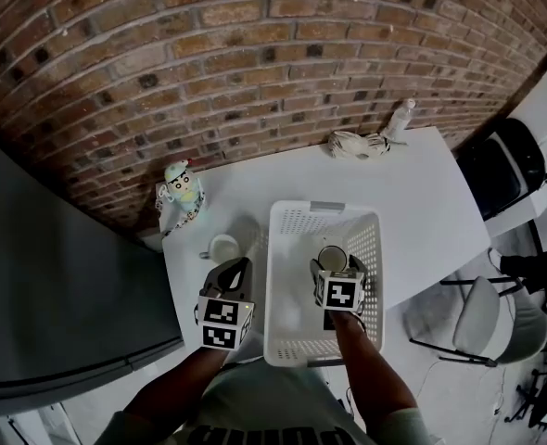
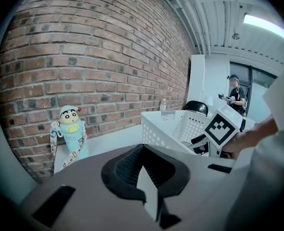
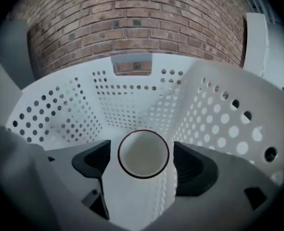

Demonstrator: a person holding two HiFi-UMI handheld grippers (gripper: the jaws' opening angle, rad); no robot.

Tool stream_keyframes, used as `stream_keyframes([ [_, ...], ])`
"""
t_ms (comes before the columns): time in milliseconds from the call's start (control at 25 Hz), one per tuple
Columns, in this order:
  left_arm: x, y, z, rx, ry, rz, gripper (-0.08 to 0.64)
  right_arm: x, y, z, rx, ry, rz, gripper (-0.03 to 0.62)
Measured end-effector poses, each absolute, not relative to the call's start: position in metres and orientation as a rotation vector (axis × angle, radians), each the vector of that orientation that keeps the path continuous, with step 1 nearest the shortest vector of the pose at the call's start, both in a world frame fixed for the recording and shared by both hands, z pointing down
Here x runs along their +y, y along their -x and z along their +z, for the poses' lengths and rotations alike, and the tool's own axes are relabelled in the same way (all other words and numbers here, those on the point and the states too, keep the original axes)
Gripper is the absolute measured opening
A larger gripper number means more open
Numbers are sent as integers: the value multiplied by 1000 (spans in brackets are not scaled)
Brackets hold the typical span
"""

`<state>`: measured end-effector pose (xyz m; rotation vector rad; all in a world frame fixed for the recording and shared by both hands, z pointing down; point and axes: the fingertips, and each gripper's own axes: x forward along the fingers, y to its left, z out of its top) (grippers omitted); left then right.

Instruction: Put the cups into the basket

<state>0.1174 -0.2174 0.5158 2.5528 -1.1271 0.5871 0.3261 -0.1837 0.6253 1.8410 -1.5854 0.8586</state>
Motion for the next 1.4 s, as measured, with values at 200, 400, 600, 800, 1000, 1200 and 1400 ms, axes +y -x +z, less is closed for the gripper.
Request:
stream_keyframes([
  [200,-209,-113,504,-1124,-2582,558,8,-179,-318,575,-1664,-1928,774,391],
  [400,-201,-105,493,-1129,-2603,533,8,-167,-302,538,-1723,-1963,721,391],
  [600,-194,-95,477,-1141,-2618,486,8,-149,-282,505,-1782,-1989,651,390],
  [800,-184,-74,461,-1174,-2621,429,8,-138,-242,461,-1873,-1981,524,306],
  [1000,-174,-40,450,-1235,-2608,392,8,-129,-191,430,-1983,-1963,468,81],
  [1200,-164,0,450,-1288,-2576,397,8,-125,-126,418,-2127,-1878,441,35],
  [1400,-159,32,454,-1328,-2558,414,8,-125,-73,429,-2188,-1760,437,32],
])
